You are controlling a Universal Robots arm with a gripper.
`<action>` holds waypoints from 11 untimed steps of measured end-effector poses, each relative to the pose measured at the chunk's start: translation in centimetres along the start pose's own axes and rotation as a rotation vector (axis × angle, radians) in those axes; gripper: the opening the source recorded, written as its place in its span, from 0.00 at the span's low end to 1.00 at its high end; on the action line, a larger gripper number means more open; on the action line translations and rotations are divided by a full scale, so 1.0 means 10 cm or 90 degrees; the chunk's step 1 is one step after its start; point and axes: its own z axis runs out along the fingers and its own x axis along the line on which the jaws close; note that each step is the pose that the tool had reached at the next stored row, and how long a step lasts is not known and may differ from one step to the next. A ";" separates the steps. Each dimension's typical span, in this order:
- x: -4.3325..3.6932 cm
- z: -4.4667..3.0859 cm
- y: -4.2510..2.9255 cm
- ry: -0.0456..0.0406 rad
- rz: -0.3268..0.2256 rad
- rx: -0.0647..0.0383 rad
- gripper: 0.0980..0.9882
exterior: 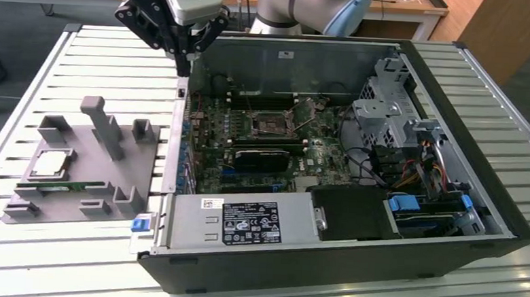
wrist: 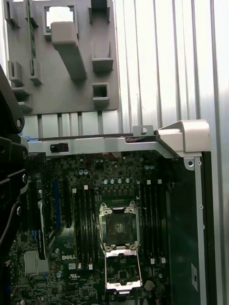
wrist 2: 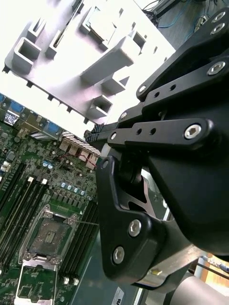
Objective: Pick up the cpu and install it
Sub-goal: 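Reach for the cpu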
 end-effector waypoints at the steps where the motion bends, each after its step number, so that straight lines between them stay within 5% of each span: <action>1: 0.005 0.001 0.000 0.0000 0.000 0.000 0.01; 11: 0.064 0.006 -0.005 0.0008 0.000 0.000 0.01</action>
